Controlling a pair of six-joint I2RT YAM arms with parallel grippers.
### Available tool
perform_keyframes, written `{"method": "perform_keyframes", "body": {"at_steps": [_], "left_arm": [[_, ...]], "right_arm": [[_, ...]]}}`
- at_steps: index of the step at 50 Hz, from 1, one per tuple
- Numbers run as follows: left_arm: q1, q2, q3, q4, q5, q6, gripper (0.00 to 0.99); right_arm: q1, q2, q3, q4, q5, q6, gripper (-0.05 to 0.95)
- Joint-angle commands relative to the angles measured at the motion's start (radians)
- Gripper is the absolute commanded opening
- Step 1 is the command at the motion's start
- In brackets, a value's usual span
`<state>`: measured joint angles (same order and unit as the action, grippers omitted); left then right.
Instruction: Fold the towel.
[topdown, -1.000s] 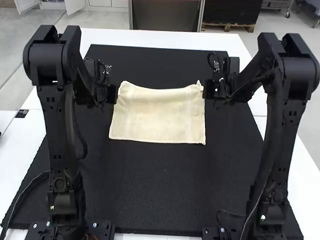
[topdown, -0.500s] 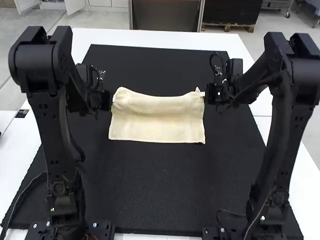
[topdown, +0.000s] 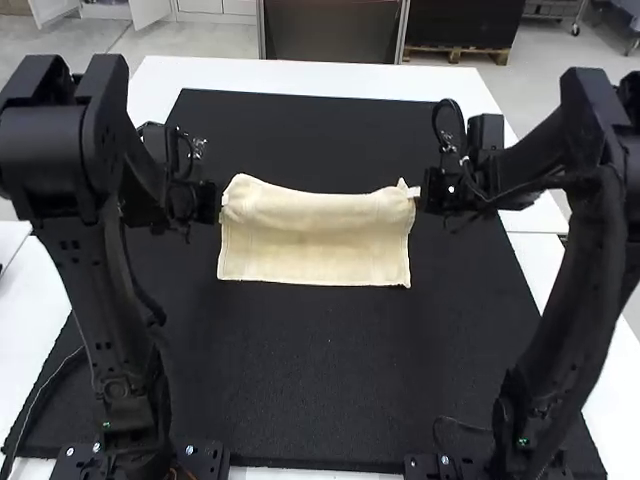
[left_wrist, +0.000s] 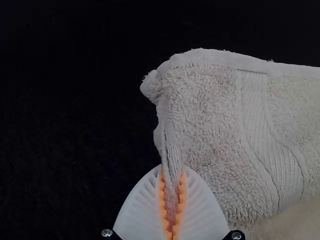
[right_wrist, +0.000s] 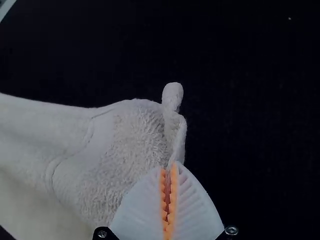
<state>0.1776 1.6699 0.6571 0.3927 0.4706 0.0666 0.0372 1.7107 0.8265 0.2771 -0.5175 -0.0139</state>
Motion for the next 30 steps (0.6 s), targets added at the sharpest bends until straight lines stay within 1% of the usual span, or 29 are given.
{"method": "perform_keyframes", "body": {"at_steps": [1,7,9,15,20,30], "left_arm": [[0.020,-0.052,-0.022,-0.006,-0.004,0.016,0.015],[0.020,-0.088,-0.037,-0.045,-0.004,0.019,0.015],[0.020,-0.101,-0.045,-0.058,-0.004,0.030,0.015],[0.020,-0.124,-0.068,-0.064,-0.004,0.030,0.015],[0.020,-0.144,-0.088,-0.089,-0.006,0.032,0.015],[0.023,-0.168,-0.134,-0.097,-0.006,0.032,0.015]], "right_arm": [[-0.028,-0.054,-0.029,-0.007,-0.019,0.005,-0.02],[-0.030,-0.072,-0.061,-0.018,-0.036,0.005,-0.02],[-0.030,-0.077,-0.072,-0.018,-0.038,0.005,-0.02],[-0.030,-0.077,-0.101,-0.018,-0.039,0.003,-0.02],[-0.030,-0.077,-0.129,-0.016,-0.042,0.000,-0.02],[-0.030,-0.079,-0.171,-0.009,-0.041,-0.003,-0.02]]}}
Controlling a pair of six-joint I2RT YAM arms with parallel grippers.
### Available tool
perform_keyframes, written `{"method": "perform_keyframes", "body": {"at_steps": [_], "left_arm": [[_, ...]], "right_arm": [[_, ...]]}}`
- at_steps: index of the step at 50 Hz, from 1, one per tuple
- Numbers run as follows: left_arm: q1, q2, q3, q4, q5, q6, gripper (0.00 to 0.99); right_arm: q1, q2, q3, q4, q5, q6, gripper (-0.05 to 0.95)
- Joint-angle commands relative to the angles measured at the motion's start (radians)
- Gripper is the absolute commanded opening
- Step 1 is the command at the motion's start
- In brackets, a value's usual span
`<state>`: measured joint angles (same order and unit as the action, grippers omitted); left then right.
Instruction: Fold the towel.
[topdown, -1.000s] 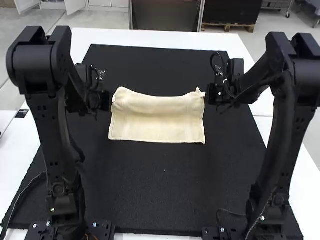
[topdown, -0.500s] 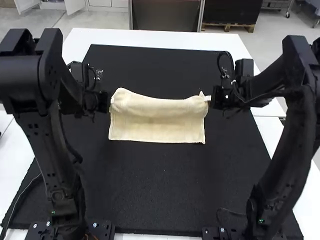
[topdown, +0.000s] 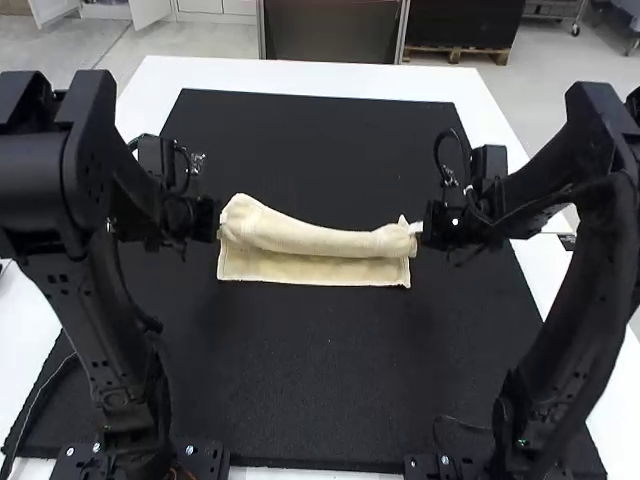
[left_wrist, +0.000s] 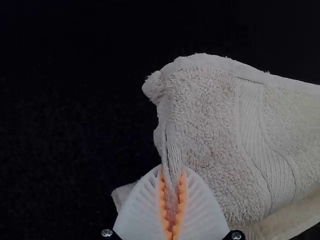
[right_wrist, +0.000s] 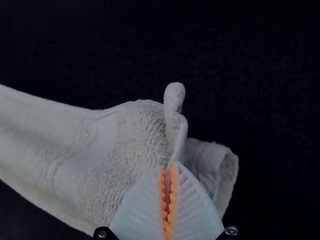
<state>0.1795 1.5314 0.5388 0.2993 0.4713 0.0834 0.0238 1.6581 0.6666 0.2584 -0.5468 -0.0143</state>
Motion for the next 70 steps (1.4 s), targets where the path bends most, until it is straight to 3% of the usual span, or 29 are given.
{"method": "perform_keyframes", "body": {"at_steps": [1,11,20,38,46,49,56,60,61,65,70], "left_arm": [[0.025,-0.031,-0.020,-0.006,-0.007,0.016,0.015],[0.075,-0.074,-0.065,-0.029,-0.007,0.049,0.015],[0.090,-0.085,-0.097,-0.028,-0.007,0.070,0.015],[0.069,-0.066,-0.189,0.089,-0.033,0.070,0.018],[0.064,-0.043,-0.215,0.141,-0.042,0.072,0.075],[0.064,-0.033,-0.223,0.161,-0.045,0.072,0.079],[0.069,-0.005,-0.234,0.196,-0.048,0.078,0.439],[0.071,0.004,-0.231,0.202,-0.056,0.078,0.838],[0.072,0.004,-0.231,0.202,-0.056,0.079,0.889],[0.080,0.004,-0.231,0.215,-0.054,0.078,0.972],[0.106,0.004,-0.234,0.250,-0.049,0.059,0.972]], "right_arm": [[-0.016,-0.024,-0.015,0.010,-0.012,-0.004,-0.02],[-0.016,-0.034,-0.042,0.007,-0.018,-0.016,-0.02],[-0.016,-0.034,-0.067,0.015,-0.018,-0.010,-0.02],[-0.016,0.011,-0.127,0.084,-0.008,-0.016,-0.01],[-0.016,0.022,-0.153,0.120,0.011,-0.039,0.06],[-0.016,0.022,-0.162,0.142,0.039,-0.039,0.15],[-0.016,0.022,-0.165,0.160,0.054,-0.032,0.49],[-0.016,0.022,-0.167,0.159,0.053,-0.029,0.73],[-0.016,0.022,-0.165,0.159,0.053,-0.029,0.77],[-0.016,0.022,-0.165,0.159,0.053,-0.026,0.90],[-0.016,0.020,-0.160,0.154,0.048,-0.019,0.91]]}}
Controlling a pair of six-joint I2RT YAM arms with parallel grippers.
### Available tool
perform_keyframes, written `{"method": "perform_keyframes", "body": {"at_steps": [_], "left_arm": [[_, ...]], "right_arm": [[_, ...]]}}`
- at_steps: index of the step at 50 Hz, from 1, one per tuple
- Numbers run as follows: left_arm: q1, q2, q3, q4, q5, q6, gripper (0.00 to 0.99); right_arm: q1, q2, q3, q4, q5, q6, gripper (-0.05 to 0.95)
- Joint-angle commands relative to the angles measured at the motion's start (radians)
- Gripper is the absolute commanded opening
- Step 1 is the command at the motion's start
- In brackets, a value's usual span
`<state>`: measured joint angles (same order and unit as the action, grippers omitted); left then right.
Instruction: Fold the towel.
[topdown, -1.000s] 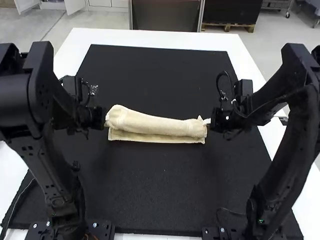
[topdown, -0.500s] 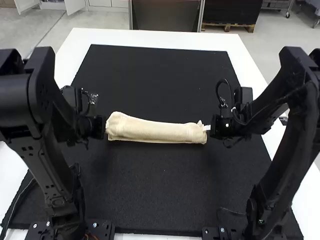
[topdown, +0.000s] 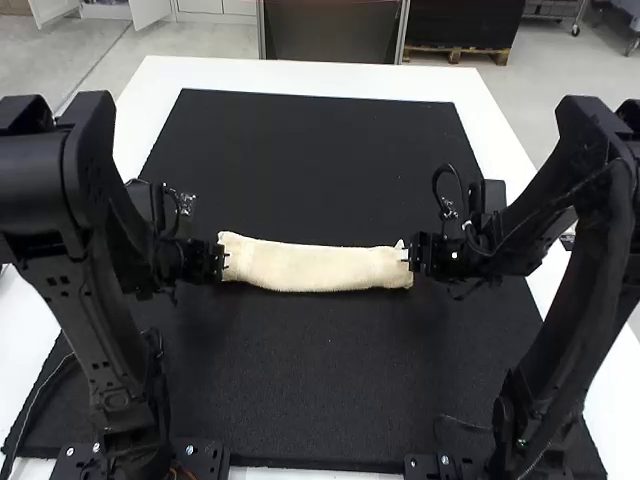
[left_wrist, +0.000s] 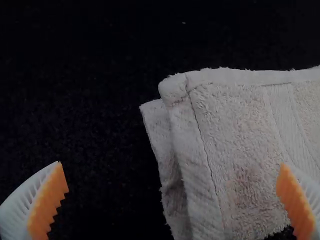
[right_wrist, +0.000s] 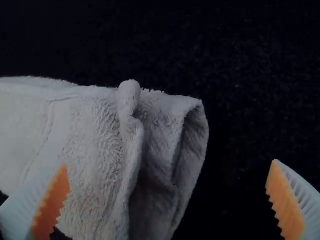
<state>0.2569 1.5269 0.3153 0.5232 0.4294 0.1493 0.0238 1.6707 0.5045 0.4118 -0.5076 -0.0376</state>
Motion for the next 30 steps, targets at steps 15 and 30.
{"method": "perform_keyframes", "body": {"at_steps": [15,30], "left_arm": [[0.133,-0.005,0.024,0.041,0.037,-0.040,0.970],[0.157,-0.060,0.048,0.001,0.066,-0.067,0.970]], "right_arm": [[0.011,0.006,0.029,-0.011,0.011,0.004,0.91],[0.065,0.018,0.062,-0.011,0.021,0.008,0.91]]}}
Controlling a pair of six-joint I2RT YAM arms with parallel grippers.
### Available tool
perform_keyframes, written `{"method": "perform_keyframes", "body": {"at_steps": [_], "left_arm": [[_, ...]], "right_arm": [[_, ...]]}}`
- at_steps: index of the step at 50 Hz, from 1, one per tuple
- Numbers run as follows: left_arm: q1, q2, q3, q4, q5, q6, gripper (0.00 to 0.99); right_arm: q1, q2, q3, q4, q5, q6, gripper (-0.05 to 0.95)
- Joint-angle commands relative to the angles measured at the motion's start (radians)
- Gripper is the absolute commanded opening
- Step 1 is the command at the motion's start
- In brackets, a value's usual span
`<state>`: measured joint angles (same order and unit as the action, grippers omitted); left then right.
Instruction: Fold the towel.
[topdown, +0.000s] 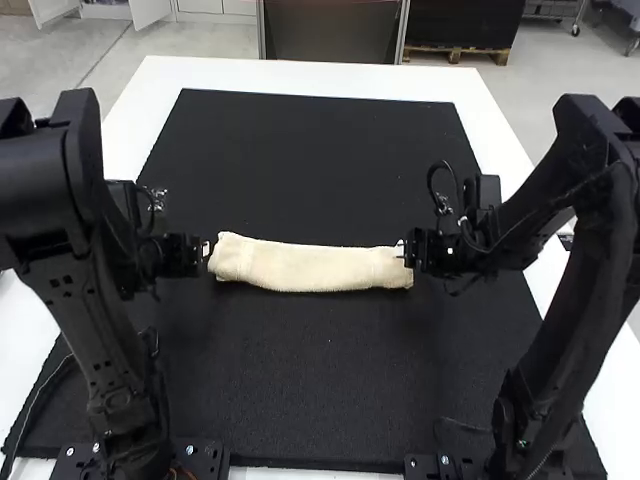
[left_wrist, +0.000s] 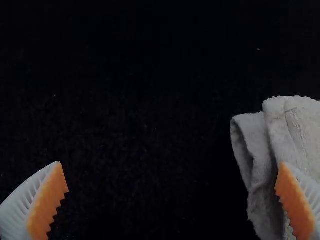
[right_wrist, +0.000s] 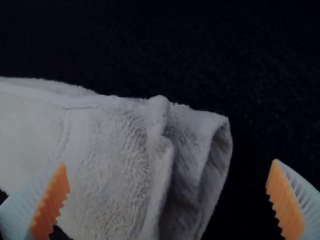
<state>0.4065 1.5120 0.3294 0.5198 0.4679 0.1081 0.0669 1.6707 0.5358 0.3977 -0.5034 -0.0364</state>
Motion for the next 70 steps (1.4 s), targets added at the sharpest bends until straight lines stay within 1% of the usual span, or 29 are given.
{"method": "perform_keyframes", "body": {"at_steps": [1,9,15,24,29,31,35,39,41,42,43,44,45,46,54,65,70], "left_arm": [[0.008,-0.053,0.037,0.003,0.028,-0.028,0.970],[0.008,-0.093,0.063,-0.021,0.029,-0.058,0.970],[0.008,-0.122,0.086,-0.030,0.044,-0.113,0.970],[0.008,-0.151,0.122,-0.064,0.044,-0.148,0.970],[0.008,-0.167,0.129,-0.075,0.048,-0.162,0.970],[0.008,-0.171,0.131,-0.075,0.048,-0.163,0.970],[0.008,-0.182,0.132,-0.078,0.048,-0.174,0.970],[0.008,-0.193,0.132,-0.084,0.048,-0.183,0.970],[0.006,-0.200,0.132,-0.087,0.048,-0.185,0.970],[0.008,-0.205,0.132,-0.089,0.048,-0.185,0.970],[0.008,-0.210,0.132,-0.089,0.049,-0.185,0.970],[0.008,-0.216,0.132,-0.090,0.048,-0.186,0.970],[0.008,-0.219,0.132,-0.092,0.049,-0.188,0.970],[0.008,-0.222,0.132,-0.092,0.049,-0.188,0.970],[0.015,-0.245,0.135,-0.106,0.052,-0.189,0.970],[0.052,-0.245,0.132,-0.109,0.060,-0.189,0.970],[0.051,-0.245,0.129,-0.112,0.060,-0.189,0.970]], "right_arm": [[0.024,0.023,0.032,0.004,0.017,0.007,0.91],[0.028,0.055,0.046,0.006,0.022,0.007,0.91],[0.028,0.075,0.056,0.007,0.025,0.007,0.90],[0.033,0.121,0.084,0.009,0.025,0.007,0.90],[0.045,0.138,0.092,0.009,0.025,0.007,0.87],[0.051,0.144,0.093,0.010,0.025,0.007,0.82],[0.067,0.161,0.090,0.010,0.025,0.004,0.78],[0.083,0.189,0.089,0.016,0.026,-0.002,0.59],[0.094,0.215,0.089,0.020,0.025,-0.007,0.47],[0.097,0.225,0.089,0.020,0.025,-0.010,0.39],[0.102,0.235,0.089,0.018,0.025,-0.014,0.29],[0.105,0.254,0.089,0.020,0.022,-0.020,0.13],[0.105,0.265,0.089,0.020,0.022,-0.026,0.04],[0.105,0.274,0.087,0.023,0.012,-0.026,-0.02],[0.079,0.274,0.093,0.021,0.006,-0.042,-0.02],[0.063,0.170,0.112,0.007,-0.011,-0.022,-0.02],[0.062,0.110,0.116,0.006,-0.027,0.009,-0.02]]}}
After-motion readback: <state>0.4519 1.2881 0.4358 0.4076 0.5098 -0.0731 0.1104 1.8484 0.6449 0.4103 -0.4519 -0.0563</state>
